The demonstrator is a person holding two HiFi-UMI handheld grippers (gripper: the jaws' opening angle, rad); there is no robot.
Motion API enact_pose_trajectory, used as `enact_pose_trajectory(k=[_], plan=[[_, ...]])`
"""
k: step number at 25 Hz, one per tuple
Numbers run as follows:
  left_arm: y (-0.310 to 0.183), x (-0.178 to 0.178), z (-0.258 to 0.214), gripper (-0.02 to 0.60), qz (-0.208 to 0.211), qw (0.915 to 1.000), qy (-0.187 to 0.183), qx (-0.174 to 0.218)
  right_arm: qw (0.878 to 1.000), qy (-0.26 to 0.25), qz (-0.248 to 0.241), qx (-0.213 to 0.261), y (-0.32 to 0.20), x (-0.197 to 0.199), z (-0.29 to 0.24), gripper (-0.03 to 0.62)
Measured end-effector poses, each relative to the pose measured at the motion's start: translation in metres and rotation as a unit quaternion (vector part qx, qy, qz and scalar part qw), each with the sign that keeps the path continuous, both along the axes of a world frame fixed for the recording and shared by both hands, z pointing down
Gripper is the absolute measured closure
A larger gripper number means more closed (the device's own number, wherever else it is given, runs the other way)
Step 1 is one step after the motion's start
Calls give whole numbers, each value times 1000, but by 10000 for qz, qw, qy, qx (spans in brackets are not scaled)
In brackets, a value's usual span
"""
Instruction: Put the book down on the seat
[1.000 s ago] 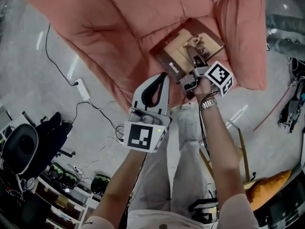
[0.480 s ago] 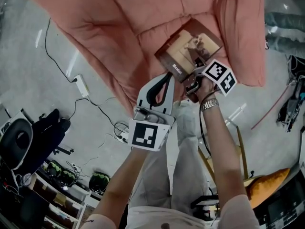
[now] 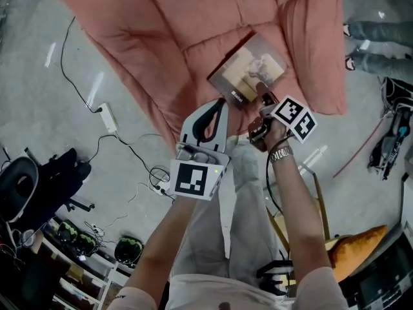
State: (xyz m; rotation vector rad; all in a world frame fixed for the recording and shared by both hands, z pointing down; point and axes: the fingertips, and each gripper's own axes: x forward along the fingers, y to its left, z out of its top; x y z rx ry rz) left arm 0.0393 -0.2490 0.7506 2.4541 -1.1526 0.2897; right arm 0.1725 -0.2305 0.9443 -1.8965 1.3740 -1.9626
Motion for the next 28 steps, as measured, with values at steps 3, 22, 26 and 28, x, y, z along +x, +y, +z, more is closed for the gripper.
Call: enact_pose_trajectory(k=[3, 22, 26, 28], plan=[[4, 3, -11, 572, -22, 9999, 35, 107, 9989, 100, -262, 380, -2, -1, -27, 401], [20, -17, -234, 572, 12, 9909, 385, 1292, 8562, 2297, -2530, 3875, 18, -33, -408, 566], [34, -36, -293, 572, -120, 9859, 425, 1614, 8372, 2476, -2455, 4214, 38, -32, -473, 566], [40, -44, -317, 572, -190, 9830, 412, 1781, 8259, 2526, -2406, 4430, 46, -29, -504, 566]])
